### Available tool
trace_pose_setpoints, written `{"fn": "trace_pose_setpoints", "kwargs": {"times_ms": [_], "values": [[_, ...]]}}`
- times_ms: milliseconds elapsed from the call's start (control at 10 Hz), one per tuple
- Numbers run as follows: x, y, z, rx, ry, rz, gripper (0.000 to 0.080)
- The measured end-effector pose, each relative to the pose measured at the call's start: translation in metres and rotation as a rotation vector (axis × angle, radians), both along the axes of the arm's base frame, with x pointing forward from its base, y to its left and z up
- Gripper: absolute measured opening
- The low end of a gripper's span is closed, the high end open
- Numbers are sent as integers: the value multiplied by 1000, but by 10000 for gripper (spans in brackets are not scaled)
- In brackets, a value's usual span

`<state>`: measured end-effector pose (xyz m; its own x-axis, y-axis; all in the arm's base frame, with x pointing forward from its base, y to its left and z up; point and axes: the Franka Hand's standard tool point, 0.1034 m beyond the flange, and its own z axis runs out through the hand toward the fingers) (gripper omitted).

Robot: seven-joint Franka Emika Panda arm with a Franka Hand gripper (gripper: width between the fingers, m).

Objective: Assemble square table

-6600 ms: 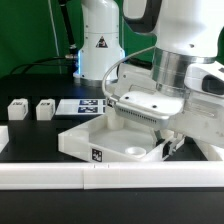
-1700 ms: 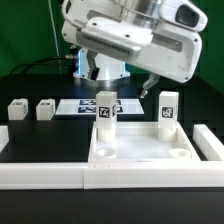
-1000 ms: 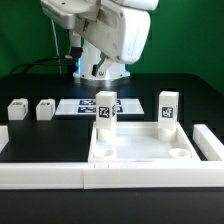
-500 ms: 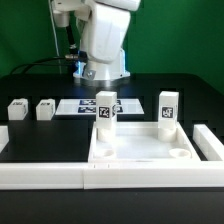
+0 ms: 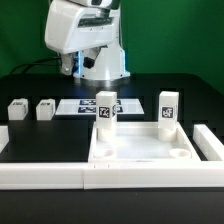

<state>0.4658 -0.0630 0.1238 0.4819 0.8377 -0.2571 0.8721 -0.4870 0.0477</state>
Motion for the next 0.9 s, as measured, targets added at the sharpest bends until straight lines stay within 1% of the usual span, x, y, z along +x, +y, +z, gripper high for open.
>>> {"fn": "trace_pose_setpoints", "kwargs": {"times_ms": [400, 500, 600, 700, 800, 900], "values": [[0, 2, -1, -17, -55, -222, 648], [-3, -1, -3, -27, -85, -318, 648], [-14, -10, -9, -40, -105, -419, 648], [-25, -21, -15, -40, -117, -530, 648], [-38, -39, -23, -18, -97, -645, 648], [-46, -57, -27, 29, -76, -828, 648]]}}
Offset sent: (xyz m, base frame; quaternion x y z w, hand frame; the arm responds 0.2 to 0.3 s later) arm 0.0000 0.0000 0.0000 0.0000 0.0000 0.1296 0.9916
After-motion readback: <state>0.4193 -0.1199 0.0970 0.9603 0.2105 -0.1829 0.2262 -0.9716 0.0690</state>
